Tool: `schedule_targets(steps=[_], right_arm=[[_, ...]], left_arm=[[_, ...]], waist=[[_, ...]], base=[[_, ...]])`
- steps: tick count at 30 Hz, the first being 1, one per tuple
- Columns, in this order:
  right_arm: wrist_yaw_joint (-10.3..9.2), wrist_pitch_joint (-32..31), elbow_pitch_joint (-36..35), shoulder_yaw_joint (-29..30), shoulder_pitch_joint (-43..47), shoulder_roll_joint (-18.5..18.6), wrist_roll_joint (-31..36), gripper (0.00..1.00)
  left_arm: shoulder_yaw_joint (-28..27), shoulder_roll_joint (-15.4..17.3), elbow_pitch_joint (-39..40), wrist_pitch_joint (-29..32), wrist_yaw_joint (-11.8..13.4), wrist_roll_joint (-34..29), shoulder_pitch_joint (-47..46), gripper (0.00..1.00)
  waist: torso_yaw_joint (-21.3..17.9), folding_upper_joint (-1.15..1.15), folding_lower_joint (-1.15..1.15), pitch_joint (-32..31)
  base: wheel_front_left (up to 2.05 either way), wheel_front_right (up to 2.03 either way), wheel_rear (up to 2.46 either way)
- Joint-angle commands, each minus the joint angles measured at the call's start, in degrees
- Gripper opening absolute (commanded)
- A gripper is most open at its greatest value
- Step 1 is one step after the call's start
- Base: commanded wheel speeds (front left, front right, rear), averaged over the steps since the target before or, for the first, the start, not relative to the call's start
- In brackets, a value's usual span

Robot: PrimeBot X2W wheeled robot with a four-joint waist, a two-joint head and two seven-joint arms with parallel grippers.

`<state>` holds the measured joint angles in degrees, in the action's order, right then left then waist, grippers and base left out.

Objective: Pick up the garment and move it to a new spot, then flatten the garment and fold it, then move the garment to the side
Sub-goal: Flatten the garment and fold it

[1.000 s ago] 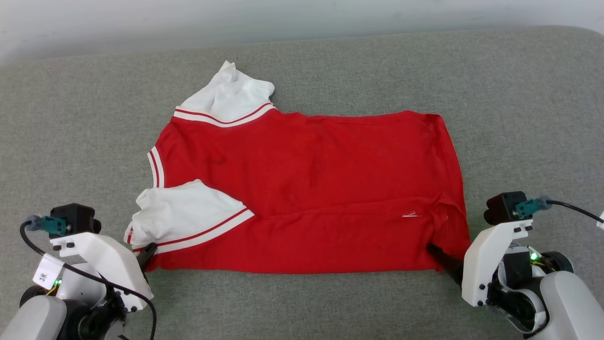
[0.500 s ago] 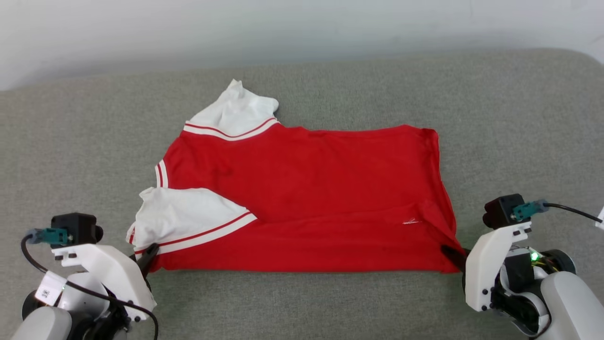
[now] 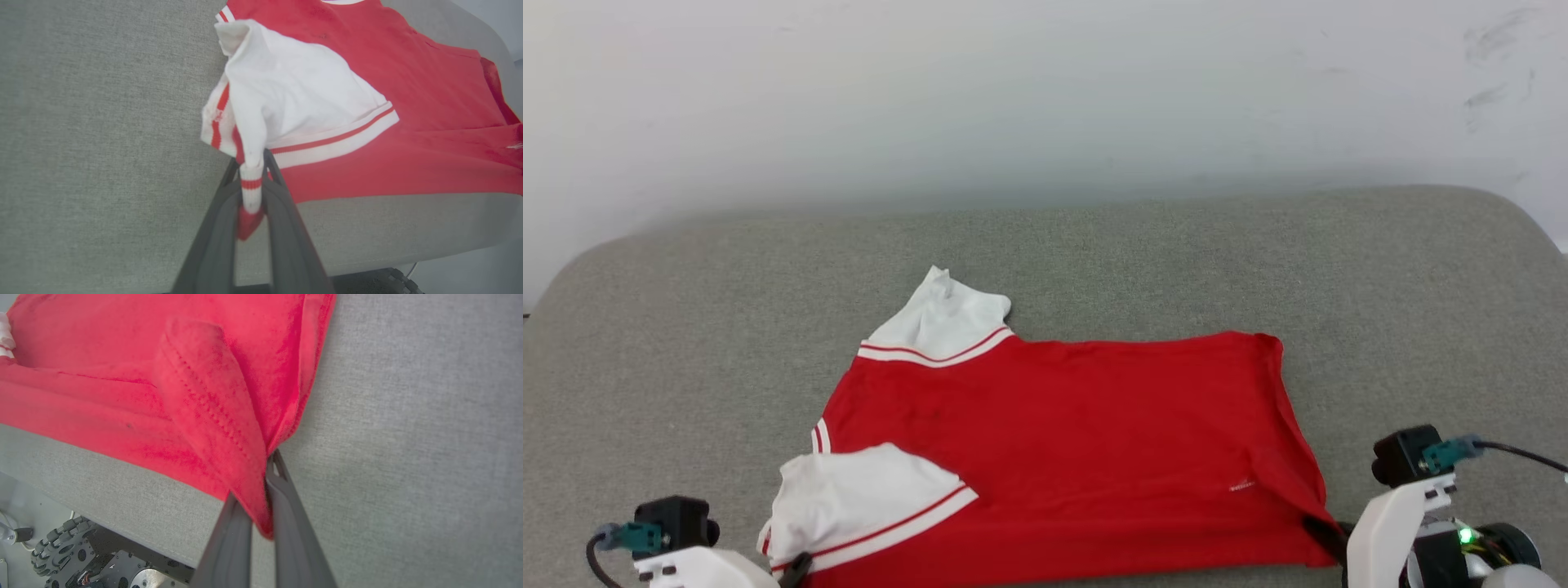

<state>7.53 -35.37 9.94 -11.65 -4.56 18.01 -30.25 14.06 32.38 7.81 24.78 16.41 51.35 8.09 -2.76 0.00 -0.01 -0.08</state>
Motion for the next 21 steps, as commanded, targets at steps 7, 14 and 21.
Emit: schedule_targets(steps=[7,14,21], right_arm=[[-0.08,-0.48,-3.62,4.17,8.41,-1.97,1.21,0.0],[-0.06,2.66,-2.12,6.49,11.02,-5.7,2.86,1.0],[-0.05,13.97,-3.93,6.69,11.5,-7.22,4.12,1.0]], left_arm=[[0.56,-1.78,-0.96,-1.62,0.05,1.09,5.33,0.0],[2.56,-4.76,-7.45,-3.45,-2.67,1.06,1.28,0.9],[2.71,-5.32,-11.12,-6.76,-3.4,-1.3,-2.19,1.0]], waist=[[0.87,0.0,0.01,-0.77],[0.56,0.0,0.01,0.6],[0.47,0.0,0.01,0.5]], base=[[0.0,0.0,0.0],[0.0,0.0,0.0],[0.0,0.0,0.0]])
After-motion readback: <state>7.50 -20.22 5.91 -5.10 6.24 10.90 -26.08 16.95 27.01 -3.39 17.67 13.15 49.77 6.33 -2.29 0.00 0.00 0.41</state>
